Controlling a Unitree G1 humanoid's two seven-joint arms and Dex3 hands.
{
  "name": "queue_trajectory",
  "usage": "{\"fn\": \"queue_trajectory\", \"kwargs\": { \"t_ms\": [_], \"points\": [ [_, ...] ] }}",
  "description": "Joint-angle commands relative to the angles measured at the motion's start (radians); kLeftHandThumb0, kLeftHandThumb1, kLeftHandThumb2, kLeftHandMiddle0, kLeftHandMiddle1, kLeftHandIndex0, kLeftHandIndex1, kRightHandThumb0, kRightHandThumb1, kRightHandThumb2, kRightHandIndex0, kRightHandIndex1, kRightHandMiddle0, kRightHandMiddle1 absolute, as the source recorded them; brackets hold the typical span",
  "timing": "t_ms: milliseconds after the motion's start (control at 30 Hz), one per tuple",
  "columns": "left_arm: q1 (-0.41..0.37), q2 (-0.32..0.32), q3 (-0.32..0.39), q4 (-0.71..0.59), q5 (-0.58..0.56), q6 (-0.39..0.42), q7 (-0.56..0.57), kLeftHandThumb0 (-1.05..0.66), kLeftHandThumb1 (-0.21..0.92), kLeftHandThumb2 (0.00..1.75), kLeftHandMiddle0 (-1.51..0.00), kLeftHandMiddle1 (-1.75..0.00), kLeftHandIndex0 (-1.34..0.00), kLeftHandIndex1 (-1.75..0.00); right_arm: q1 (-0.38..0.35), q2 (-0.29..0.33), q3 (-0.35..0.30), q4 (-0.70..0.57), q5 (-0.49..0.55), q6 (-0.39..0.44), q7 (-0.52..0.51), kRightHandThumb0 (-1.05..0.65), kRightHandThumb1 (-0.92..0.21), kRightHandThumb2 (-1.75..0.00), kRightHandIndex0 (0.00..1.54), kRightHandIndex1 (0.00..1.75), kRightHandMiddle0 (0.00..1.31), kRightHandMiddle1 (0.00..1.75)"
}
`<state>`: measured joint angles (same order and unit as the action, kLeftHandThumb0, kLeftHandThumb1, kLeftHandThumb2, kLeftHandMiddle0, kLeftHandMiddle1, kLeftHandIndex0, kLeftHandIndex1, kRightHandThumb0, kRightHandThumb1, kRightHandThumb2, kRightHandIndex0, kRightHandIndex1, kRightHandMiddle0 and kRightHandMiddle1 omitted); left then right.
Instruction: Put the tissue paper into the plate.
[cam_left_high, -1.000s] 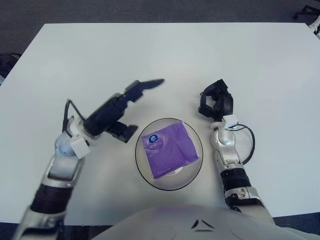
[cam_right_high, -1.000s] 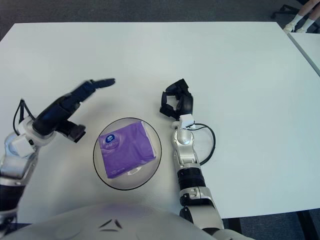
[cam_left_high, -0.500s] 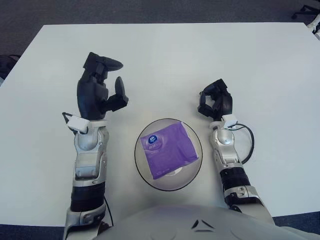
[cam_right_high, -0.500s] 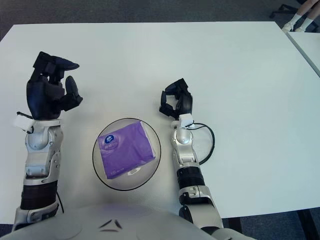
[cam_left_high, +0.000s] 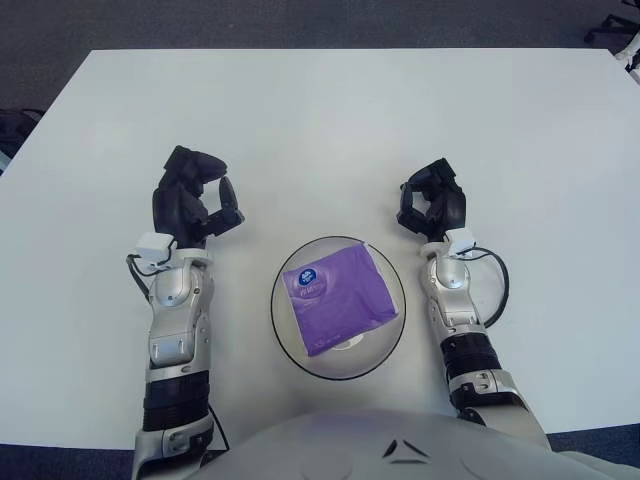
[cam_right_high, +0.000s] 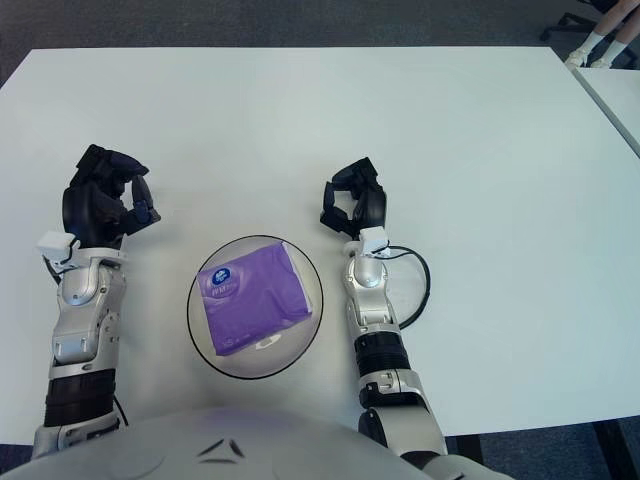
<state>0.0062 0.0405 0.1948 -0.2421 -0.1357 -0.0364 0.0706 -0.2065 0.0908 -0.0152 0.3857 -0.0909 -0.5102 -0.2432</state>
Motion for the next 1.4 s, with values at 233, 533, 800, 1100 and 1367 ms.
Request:
{"fn": "queue_trajectory", "kwargs": {
  "t_ms": [233,533,800,1100,1367],
  "points": [
    [0.029,0.016,0.005,0.055,0.007,0.057,-0.015,-0.47,0.35,1.29,-1.26,-1.75,-0.58,-1.75,0.084,-0.007,-0.003,0.100,-0.010,-0.014,0.000,-0.42,-0.50,-1.09,0.70,1.50,0.46,1.75],
    [0.044,0.026,-0.012,0.096,0.028,0.078,-0.025,-0.50,0.26,1.40,-1.30,-1.75,-0.66,-1.75,0.089,-0.007,-0.003,0.098,-0.010,-0.015,0.000,-0.42,-0.51,-1.08,0.69,1.49,0.46,1.75],
    [0.065,0.013,-0.025,0.118,0.031,0.083,-0.028,-0.52,0.22,1.45,-1.32,-1.75,-0.69,-1.75,0.092,-0.005,-0.006,0.101,0.005,-0.027,0.012,-0.42,-0.51,-1.09,0.69,1.49,0.46,1.75],
    [0.102,-0.020,-0.051,0.106,0.034,0.068,-0.024,-0.52,0.23,1.44,-1.32,-1.75,-0.68,-1.75,0.099,-0.002,-0.006,0.097,0.004,-0.023,0.013,-0.42,-0.51,-1.09,0.68,1.49,0.46,1.75],
    [0.129,-0.036,-0.071,0.132,0.038,0.008,-0.033,-0.52,0.23,1.44,-1.33,-1.75,-0.68,-1.75,0.104,-0.002,-0.005,0.094,0.010,-0.023,0.026,-0.42,-0.52,-1.07,0.67,1.48,0.45,1.75]
  ]
}}
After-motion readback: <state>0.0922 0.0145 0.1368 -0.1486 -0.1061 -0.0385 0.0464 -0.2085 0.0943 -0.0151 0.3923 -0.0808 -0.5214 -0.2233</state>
